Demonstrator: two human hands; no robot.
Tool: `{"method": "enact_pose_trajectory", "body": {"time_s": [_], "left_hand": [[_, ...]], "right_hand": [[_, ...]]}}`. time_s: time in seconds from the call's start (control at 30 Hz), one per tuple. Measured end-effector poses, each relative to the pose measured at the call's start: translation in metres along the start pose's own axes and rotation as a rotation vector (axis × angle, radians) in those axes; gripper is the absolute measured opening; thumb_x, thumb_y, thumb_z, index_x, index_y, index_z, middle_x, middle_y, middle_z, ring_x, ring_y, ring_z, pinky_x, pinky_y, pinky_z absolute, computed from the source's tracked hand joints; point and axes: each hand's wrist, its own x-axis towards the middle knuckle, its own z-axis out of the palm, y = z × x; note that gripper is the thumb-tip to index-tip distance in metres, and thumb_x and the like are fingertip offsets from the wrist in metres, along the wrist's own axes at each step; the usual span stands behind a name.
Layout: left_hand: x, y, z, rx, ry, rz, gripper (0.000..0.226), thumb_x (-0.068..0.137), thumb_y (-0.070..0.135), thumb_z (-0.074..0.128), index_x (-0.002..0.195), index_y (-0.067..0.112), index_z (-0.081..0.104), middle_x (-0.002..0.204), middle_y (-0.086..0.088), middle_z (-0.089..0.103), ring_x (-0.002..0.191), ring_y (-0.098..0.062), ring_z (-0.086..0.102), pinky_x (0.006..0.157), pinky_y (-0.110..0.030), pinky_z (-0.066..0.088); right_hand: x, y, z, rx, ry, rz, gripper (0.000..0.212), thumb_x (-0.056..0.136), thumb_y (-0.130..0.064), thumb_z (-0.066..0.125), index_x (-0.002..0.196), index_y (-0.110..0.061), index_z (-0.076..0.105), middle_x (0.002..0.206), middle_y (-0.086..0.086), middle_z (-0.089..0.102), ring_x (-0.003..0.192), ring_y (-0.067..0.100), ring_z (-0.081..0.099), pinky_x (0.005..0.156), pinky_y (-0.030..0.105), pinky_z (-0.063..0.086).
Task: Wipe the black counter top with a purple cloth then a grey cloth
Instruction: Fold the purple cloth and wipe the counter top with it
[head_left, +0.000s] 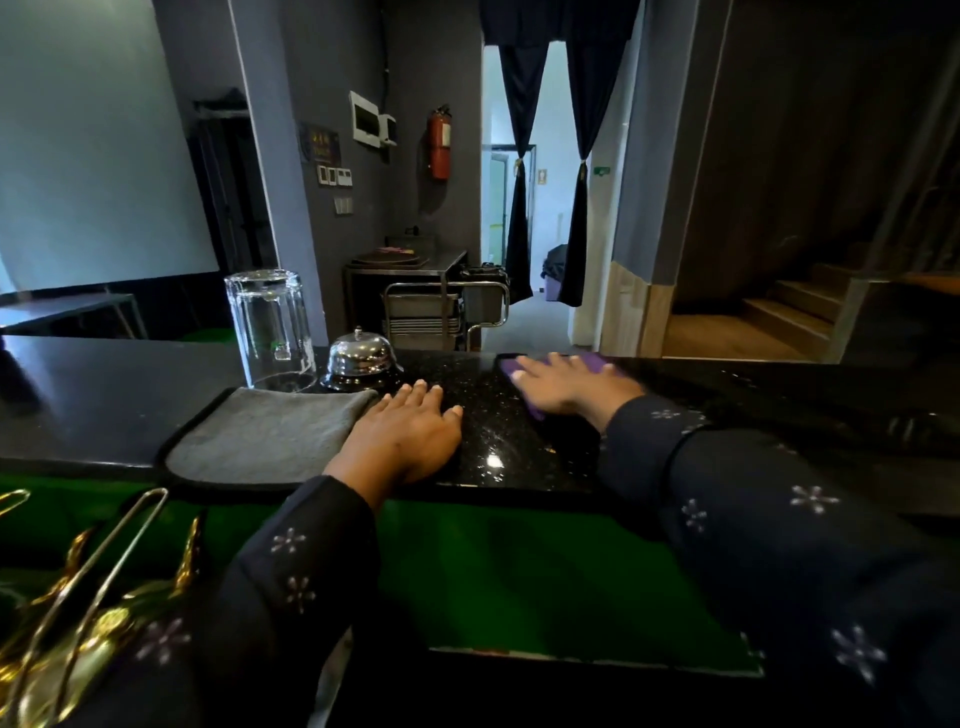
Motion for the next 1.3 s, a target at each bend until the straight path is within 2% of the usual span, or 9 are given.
{"method": "enact_pose_trajectory", "body": {"time_s": [0.1,0.2,0.37,0.47,0.63,0.73,0.93,1.07,1.3], "left_hand": [[0.001,0.0,0.0,0.048,-0.007,0.001,0.06,0.1,0.042,0.014,0.152,0.014,0.007,0.16,-0.007,0.0,0.148,-0.019,0.0,0.119,-0.038,0.0],[0.004,-0.006,0.003,0.117,-0.026,0.028,0.059,0.1,0.04,0.011,0.152,0.014,0.008,0.161,-0.008,0.0,0.148,-0.021,-0.001,0.119,-0.042,0.0],[0.003,-0.005,0.004,0.077,-0.015,0.022,0.06,0.099,0.042,0.01,0.152,0.015,0.007,0.16,-0.007,0.0,0.148,-0.021,-0.002,0.12,-0.042,0.0],[0.002,-0.002,0.002,0.035,0.0,0.013,0.061,0.099,0.044,0.012,0.152,0.014,0.008,0.16,-0.007,0.001,0.148,-0.02,0.0,0.119,-0.04,0.001],[0.003,-0.004,0.002,0.049,-0.016,0.014,0.06,0.099,0.045,0.012,0.152,0.016,0.007,0.16,-0.006,0.001,0.148,-0.02,-0.001,0.119,-0.041,0.001],[0.003,-0.006,0.001,0.051,-0.022,0.029,0.06,0.1,0.045,0.011,0.152,0.016,0.006,0.16,-0.006,0.0,0.148,-0.019,-0.002,0.12,-0.041,0.0],[0.004,-0.004,0.002,0.053,-0.018,0.016,0.062,0.099,0.048,0.011,0.152,0.016,0.007,0.16,-0.005,0.001,0.148,-0.018,0.0,0.119,-0.039,0.001],[-0.001,0.002,-0.002,0.014,-0.001,0.007,0.063,0.099,0.049,0.014,0.152,0.015,0.01,0.16,-0.006,0.004,0.148,-0.018,0.002,0.12,-0.039,0.003],[-0.023,0.024,-0.013,0.046,0.201,0.106,0.058,0.099,0.047,0.023,0.146,0.014,0.031,0.154,-0.009,0.031,0.144,-0.022,0.023,0.119,-0.042,0.013]], "right_hand": [[-0.037,-0.04,0.012,0.025,-0.027,-0.135,0.056,0.097,-0.058,0.012,0.151,-0.043,0.004,0.162,0.001,-0.008,0.149,0.028,-0.009,0.112,0.064,-0.011],[-0.063,-0.04,0.017,0.012,-0.038,-0.21,0.053,0.098,-0.056,0.012,0.15,-0.046,0.004,0.163,-0.002,-0.006,0.149,0.024,-0.007,0.113,0.06,-0.01],[-0.081,0.026,0.004,0.034,-0.021,-0.069,0.055,0.096,-0.062,0.011,0.149,-0.048,0.005,0.163,-0.004,-0.003,0.149,0.023,-0.004,0.113,0.058,-0.009],[-0.088,0.036,0.002,0.033,-0.012,0.004,0.061,0.092,-0.069,0.013,0.149,-0.047,0.005,0.163,-0.002,-0.004,0.149,0.024,-0.005,0.114,0.059,-0.009],[-0.116,0.011,0.013,-0.015,-0.016,-0.142,0.065,0.089,-0.073,0.014,0.149,-0.049,0.002,0.163,-0.003,-0.005,0.149,0.023,-0.006,0.115,0.059,-0.01],[-0.134,0.031,0.013,-0.031,0.014,-0.193,0.061,0.091,-0.07,0.013,0.148,-0.051,0.004,0.162,-0.007,-0.004,0.149,0.019,-0.005,0.116,0.055,-0.008],[-0.123,0.099,-0.002,-0.008,0.014,0.065,0.061,0.092,-0.07,0.017,0.148,-0.05,0.004,0.163,-0.006,-0.004,0.149,0.021,-0.003,0.115,0.056,-0.006],[-0.112,0.089,-0.008,0.022,0.001,0.133,0.066,0.092,-0.069,0.02,0.15,-0.045,0.003,0.163,0.0,-0.004,0.149,0.027,-0.004,0.114,0.061,-0.008],[-0.157,0.089,0.009,-0.012,0.017,-0.095,0.066,0.089,-0.073,0.018,0.149,-0.05,0.003,0.163,-0.005,-0.005,0.149,0.022,-0.006,0.114,0.058,-0.009]]}}
